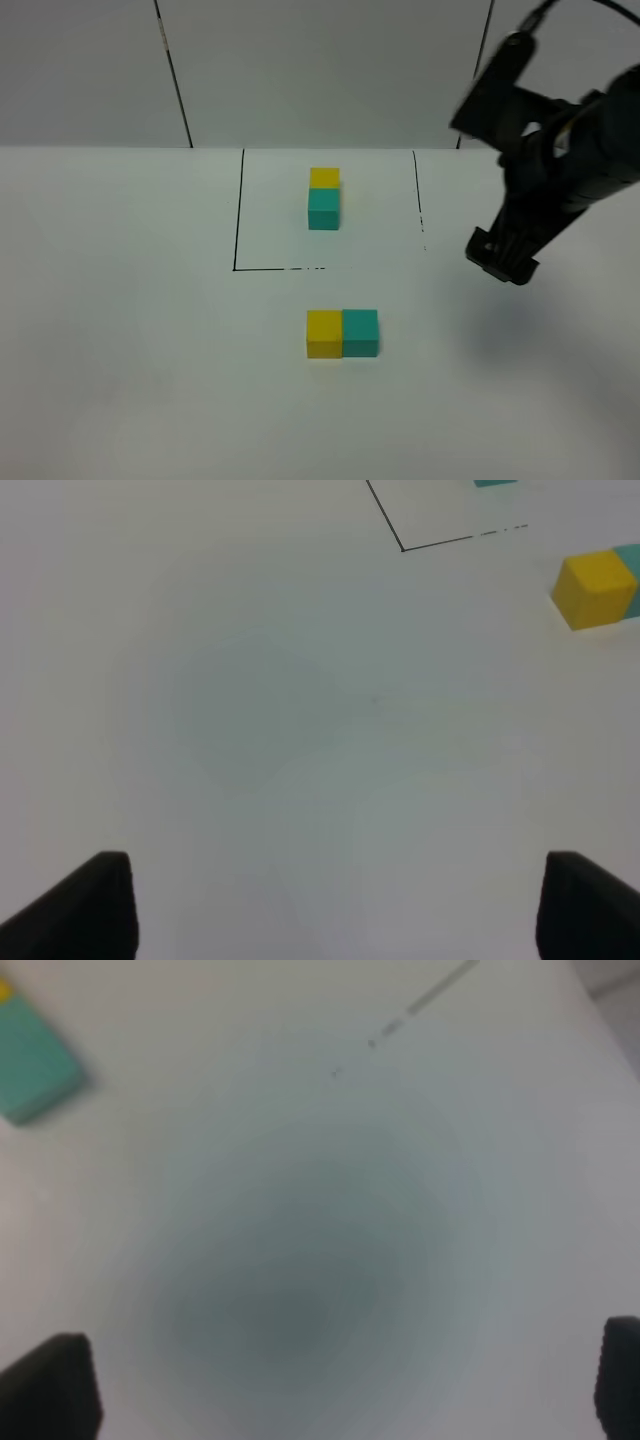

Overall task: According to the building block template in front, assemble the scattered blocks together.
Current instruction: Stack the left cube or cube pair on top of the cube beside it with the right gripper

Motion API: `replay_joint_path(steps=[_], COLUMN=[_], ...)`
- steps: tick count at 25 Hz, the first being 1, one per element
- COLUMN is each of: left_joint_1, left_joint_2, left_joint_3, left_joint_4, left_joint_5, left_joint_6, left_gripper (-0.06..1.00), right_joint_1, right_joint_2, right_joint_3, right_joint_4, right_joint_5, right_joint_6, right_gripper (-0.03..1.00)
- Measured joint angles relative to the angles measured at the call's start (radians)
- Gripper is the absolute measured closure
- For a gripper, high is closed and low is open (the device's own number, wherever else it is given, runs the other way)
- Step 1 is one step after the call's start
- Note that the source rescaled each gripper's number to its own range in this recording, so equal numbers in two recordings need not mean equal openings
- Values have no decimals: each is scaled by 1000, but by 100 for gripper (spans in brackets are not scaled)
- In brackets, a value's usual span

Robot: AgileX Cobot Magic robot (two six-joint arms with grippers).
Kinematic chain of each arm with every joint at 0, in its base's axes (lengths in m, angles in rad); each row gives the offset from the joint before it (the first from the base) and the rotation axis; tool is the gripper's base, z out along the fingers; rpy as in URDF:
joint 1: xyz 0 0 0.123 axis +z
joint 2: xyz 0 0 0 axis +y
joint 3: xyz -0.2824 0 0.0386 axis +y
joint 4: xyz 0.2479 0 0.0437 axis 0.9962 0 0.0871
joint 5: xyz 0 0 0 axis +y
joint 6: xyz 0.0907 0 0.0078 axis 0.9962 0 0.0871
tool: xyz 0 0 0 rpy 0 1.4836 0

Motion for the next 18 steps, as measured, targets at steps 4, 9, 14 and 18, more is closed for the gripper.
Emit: replay_joint_path(steps=[4,9,14,18], left_joint_1=[0,0,0,0], left_joint_2=[0,0,0,0], left_joint_3=[0,0,0,0], left_joint_4=[0,0,0,0], left_joint_5=[0,0,0,0], left_joint_6=[0,0,0,0], left_gripper=[15,15,15,15], right_joint_1=[78,143,172,184], right_joint_2=[174,364,482,538], right_joint_3=[-134,-243,-266,-266], right_joint_4=[14,52,69,99], right_joint_5=[3,2,20,22], right_joint_6=[-147,-219,-261,-295], right_gripper=[-3,-3,-3,-3])
